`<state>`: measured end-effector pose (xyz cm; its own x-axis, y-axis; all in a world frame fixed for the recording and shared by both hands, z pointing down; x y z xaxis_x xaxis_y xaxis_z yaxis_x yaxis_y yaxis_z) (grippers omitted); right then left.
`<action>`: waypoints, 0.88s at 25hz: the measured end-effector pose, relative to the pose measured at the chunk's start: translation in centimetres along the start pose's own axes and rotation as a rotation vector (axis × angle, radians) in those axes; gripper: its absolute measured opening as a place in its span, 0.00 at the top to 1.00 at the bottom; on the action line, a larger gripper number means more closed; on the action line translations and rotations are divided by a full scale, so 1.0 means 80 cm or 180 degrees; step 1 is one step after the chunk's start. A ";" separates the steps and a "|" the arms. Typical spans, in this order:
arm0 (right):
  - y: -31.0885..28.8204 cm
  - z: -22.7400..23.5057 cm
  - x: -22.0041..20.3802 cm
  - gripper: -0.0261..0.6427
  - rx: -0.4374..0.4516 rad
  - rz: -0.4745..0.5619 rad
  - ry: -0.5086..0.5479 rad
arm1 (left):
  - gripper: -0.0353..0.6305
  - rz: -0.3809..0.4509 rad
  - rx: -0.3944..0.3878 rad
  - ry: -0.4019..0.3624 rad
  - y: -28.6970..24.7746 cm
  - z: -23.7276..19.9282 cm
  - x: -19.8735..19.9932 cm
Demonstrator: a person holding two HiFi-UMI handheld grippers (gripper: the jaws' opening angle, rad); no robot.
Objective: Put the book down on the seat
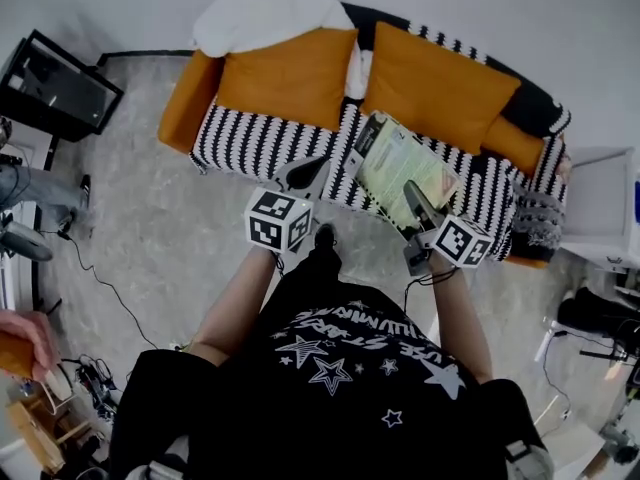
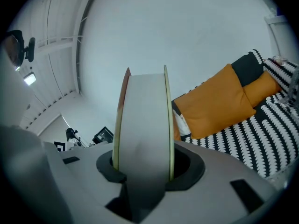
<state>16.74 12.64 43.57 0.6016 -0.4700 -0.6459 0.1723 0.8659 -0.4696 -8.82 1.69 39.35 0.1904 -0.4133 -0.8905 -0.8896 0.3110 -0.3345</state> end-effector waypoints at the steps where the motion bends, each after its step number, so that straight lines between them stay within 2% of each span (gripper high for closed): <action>1: -0.014 -0.003 0.006 0.71 -0.0008 -0.0013 0.0002 | 0.94 -0.0011 -0.0009 0.0006 -0.004 -0.014 0.004; 4: -0.050 -0.010 0.019 0.71 -0.0052 -0.0052 -0.0010 | 0.94 -0.0031 -0.0028 0.0055 -0.015 -0.052 0.012; 9: -0.047 -0.014 0.021 0.71 -0.0113 -0.0062 -0.0035 | 0.94 0.0000 -0.0067 0.0102 -0.015 -0.058 0.015; 22: -0.094 -0.046 0.033 0.71 -0.0227 0.0001 -0.0030 | 0.94 -0.0009 -0.0198 0.0054 -0.024 -0.121 0.047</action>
<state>14.15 4.23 43.20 0.6091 -0.4677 -0.6405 0.1164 0.8515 -0.5112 -10.43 -8.72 39.58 0.1863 -0.4287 -0.8840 -0.9133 0.2562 -0.3167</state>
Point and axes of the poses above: the fingertips, and each gripper's own axes: y backward along the fingers, z to its right, x out of its top, the point moved 8 cm from there along y, backward along the fingers, and after that the axes turned 12 degrees about -x, right-handed, at the moved point
